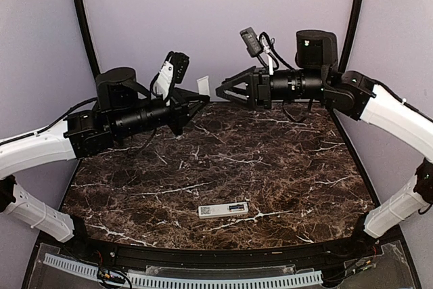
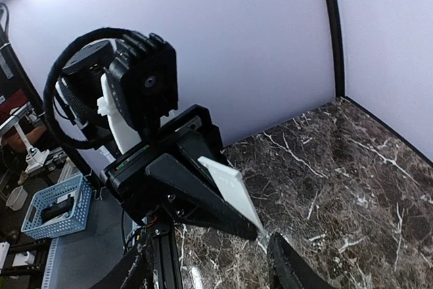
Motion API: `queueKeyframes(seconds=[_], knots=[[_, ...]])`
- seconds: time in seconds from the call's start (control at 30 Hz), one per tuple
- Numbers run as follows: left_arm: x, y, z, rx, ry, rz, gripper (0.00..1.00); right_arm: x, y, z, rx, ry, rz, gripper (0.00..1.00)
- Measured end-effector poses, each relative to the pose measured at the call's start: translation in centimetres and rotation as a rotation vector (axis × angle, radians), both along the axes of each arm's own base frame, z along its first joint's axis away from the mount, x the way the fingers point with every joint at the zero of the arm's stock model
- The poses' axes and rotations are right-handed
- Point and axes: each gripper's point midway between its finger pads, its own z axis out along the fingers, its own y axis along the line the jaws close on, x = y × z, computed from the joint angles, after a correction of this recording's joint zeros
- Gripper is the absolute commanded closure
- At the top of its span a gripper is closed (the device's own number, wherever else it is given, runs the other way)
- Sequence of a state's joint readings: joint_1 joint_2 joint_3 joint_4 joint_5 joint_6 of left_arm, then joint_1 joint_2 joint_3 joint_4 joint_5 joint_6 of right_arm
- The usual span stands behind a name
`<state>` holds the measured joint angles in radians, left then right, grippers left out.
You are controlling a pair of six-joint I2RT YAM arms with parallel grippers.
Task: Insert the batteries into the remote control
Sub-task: Pass from the right arm to the left, then pass from the left arm to the right
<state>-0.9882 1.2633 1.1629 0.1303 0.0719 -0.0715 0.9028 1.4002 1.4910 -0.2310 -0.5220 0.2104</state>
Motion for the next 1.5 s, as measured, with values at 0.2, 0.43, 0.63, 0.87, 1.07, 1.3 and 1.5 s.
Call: queueKeyframes(seconds=[0.2,0.43,0.63,0.87,1.07,1.3,1.5], knots=[[4.8,3.3,-0.3,0.230,-0.282,0.379,1.00,3.1,-2.0,0.8,-0.023,0.163,-0.153,0.45],[7.5,5.8,4.3,0.377,-0.683,0.781,1.00,3.9,-2.3,0.5,-0.009,0.360,-0.207,0.44],[7.8,6.0,5.0,0.551,-0.884,0.997,1.00,5.1,-2.8,1.0,0.035,0.422,-0.253,0.44],[7.3,1.3,0.6,0.866,-1.080,0.911,1.00,7.0,-3.9,1.5,0.071,0.443,-0.317,0.44],[6.6,1.0,1.3,0.908,-1.151,0.913,1.00,7.9,-3.5,0.4,0.060,0.488,-0.319,0.45],[6.4,0.4,1.1,0.939,-1.189,0.903,1.00,8.1,-1.7,-1.9,0.026,0.584,-0.236,0.66],[6.5,0.2,0.8,0.947,-1.191,0.899,1.00,7.1,-0.8,-1.8,0.035,0.635,-0.153,0.69]])
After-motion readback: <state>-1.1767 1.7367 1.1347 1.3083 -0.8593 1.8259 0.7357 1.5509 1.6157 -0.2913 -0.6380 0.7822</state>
